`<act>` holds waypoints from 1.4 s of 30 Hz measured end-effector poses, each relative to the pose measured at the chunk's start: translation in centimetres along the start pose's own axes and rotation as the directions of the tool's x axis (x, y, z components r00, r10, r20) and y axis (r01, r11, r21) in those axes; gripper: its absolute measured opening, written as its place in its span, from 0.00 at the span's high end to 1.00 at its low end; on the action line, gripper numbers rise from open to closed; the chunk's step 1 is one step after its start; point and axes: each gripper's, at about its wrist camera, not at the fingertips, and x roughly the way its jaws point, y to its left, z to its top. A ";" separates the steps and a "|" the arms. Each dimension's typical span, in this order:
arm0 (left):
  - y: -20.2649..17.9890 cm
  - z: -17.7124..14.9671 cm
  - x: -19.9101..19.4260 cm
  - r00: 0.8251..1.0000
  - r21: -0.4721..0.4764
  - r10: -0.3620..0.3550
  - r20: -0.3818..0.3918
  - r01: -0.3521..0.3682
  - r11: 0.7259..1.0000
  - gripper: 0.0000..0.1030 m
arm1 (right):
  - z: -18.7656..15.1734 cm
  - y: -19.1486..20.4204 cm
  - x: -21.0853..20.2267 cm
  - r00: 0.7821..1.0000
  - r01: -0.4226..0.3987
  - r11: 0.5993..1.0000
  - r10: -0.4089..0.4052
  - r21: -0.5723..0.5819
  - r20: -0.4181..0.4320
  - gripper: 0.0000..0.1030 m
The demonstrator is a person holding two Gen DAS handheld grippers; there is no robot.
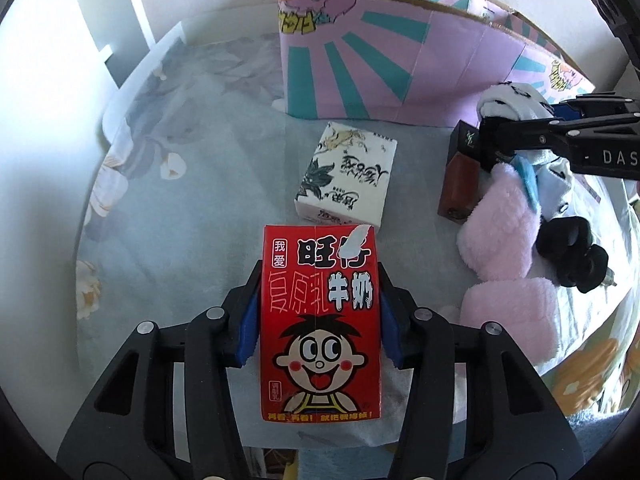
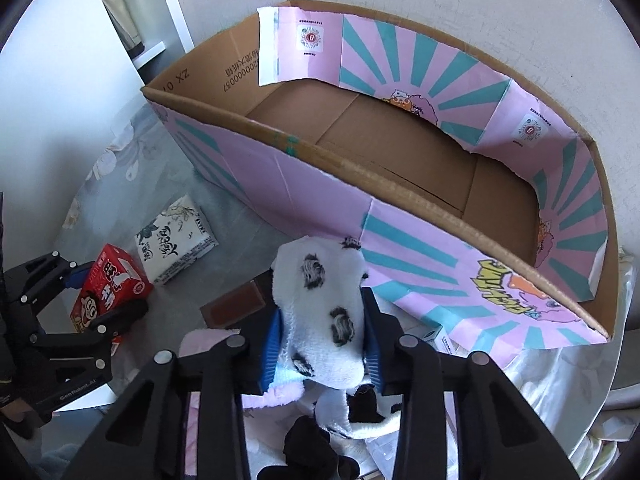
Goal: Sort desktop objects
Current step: 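Grasp the red milk carton with the left tool while the right tool grasps the panda sock, then carry the milk carton and panda sock into the box and release both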
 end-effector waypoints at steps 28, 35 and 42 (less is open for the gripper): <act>-0.9 13.0 -12.6 0.991 0.096 -0.081 0.108 0.071 0.993 0.56 | 2.7 -2.7 -14.5 0.995 -0.034 0.997 0.027 0.073 0.094 0.68; -1.6 18.5 -12.8 0.984 0.159 -0.100 0.149 0.076 0.984 0.56 | 5.2 -5.8 -15.8 0.993 0.025 0.992 -0.039 0.122 0.115 0.68; -3.3 23.6 -8.9 0.992 0.207 -0.112 0.062 0.097 0.974 0.55 | 8.5 -8.5 -12.8 1.000 0.017 0.991 -0.019 0.131 0.014 0.67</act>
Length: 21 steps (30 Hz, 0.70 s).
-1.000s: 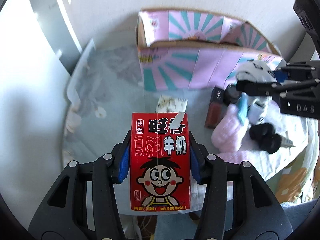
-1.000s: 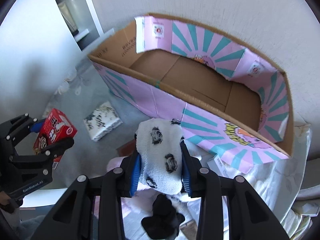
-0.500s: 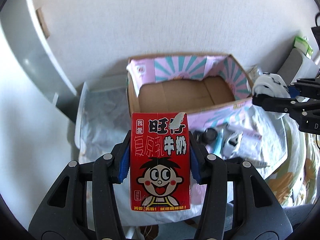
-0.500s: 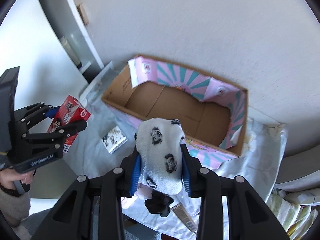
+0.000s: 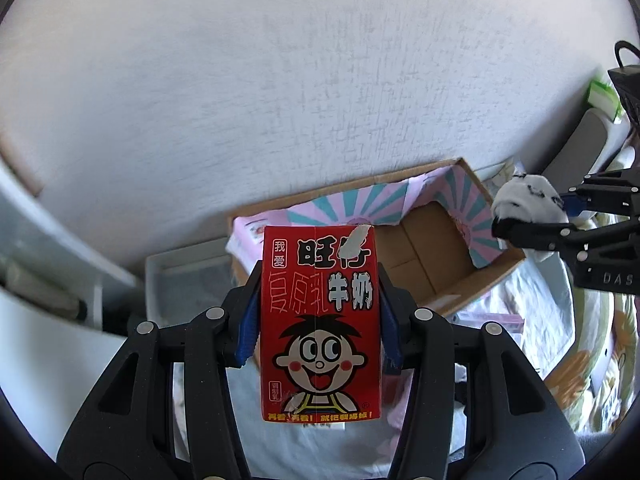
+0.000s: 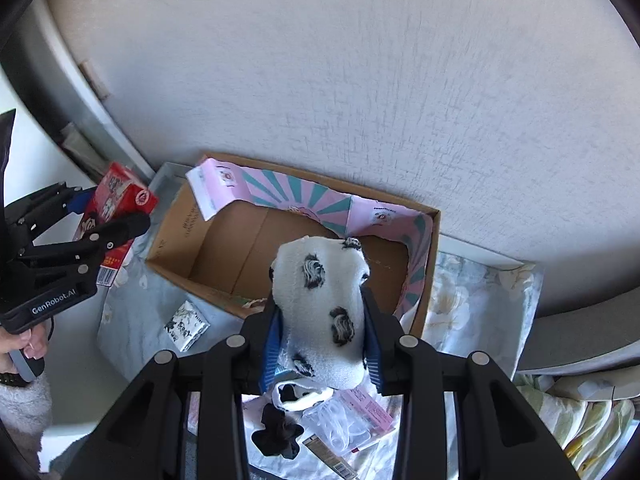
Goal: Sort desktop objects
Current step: 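Carry the milk carton and panda sock into the box and release both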
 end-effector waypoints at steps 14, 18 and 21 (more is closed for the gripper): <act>1.1 1.6 9.9 0.977 0.047 -0.014 -0.211 0.024 0.999 0.56 | 3.2 -0.8 11.2 0.967 0.037 0.999 -0.032 0.017 -0.253 0.67; 1.2 1.4 10.9 0.973 0.054 -0.021 -0.229 0.034 0.998 0.56 | 3.1 -0.7 13.1 0.959 0.045 0.999 -0.038 0.016 -0.282 0.67; 1.2 1.3 11.5 0.970 0.060 -0.020 -0.241 0.035 0.998 0.56 | 2.9 -0.7 13.6 0.956 0.040 0.999 -0.035 0.013 -0.292 0.67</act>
